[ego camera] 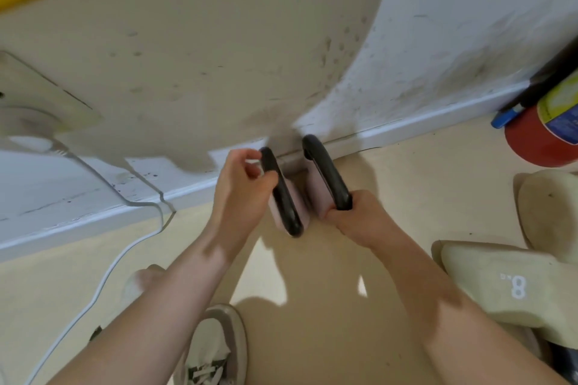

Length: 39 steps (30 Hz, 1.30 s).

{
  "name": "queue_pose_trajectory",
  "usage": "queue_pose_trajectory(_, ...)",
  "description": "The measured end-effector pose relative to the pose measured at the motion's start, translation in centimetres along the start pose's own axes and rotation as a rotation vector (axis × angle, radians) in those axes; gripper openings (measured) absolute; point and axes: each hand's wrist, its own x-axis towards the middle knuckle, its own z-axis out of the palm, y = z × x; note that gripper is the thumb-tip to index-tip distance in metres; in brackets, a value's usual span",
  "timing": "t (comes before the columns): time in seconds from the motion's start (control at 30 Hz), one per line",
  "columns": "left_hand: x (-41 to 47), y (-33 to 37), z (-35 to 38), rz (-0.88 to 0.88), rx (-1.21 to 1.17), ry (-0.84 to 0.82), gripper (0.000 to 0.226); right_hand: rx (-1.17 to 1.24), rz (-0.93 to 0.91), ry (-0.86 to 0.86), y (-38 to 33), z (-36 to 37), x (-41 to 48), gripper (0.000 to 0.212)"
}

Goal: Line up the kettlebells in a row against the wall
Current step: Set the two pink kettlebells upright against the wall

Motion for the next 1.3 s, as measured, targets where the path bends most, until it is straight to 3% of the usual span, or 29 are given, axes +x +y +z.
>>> queue_pose_trajectory(0.1, -1.3, -1.9, 0.5, -0.237, -0.18, -0.236, 0.023, -0.102, -0.013, 0.003, -0.4, -0.6, -0.4, 0.028)
queue_pose_trajectory(0.17, -1.6, -2.1, 1.0, -0.293, -0.302, -0.319, 0.014, -0.218, -0.055, 0.007, -1.1, -1.0, -0.7, 0.022)
queue_pose_trajectory(0.27, -0.8, -2.3, 1.4, -0.297, -0.396, -0.313, 0.021, -0.18, -0.176, 0.09, -3.0, -1.0, -0.9, 0.015)
queue_pose_trajectory(0.4, -0.6, -2.0, 1.3, -0.259, -0.331, -0.346, 0.023, 0.189, -0.041, 0.086, -4.8, 0.0, 0.2, 0.022)
queue_pose_trajectory(0.57, -0.4, -2.0, 1.8, -0.282, -0.35, -0.32, 0.016, 0.044, -0.109, 0.273, -4.1, 1.2, 1.2, 0.036)
queue_pose_trajectory(0.77, -0.6, -1.8, 1.8, -0.292, -0.378, -0.288, 0.022, 0.072, -0.081, 0.377, -4.2, 2.0, 1.8, 0.04)
queue_pose_trajectory(1.3, -0.3, -1.7, 1.7, -0.319, -0.391, -0.303, 0.022, -0.137, -0.149, 0.243, -4.0, -0.4, 2.5, 0.043)
